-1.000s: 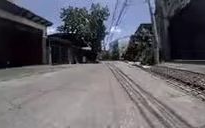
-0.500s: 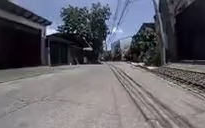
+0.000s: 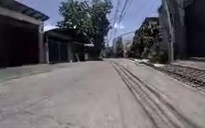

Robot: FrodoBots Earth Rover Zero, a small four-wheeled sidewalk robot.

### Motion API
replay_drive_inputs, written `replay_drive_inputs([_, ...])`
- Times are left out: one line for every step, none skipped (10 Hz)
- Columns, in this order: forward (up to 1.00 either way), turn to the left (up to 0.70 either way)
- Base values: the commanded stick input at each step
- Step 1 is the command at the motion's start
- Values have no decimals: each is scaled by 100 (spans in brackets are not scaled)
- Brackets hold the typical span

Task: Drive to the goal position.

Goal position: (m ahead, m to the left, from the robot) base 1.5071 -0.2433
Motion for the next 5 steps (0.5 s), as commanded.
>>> replay_drive_inputs([100,5])
replay_drive_inputs([100,5])
replay_drive_inputs([100,3])
replay_drive_inputs([100,-4])
replay_drive_inputs([100,-11])
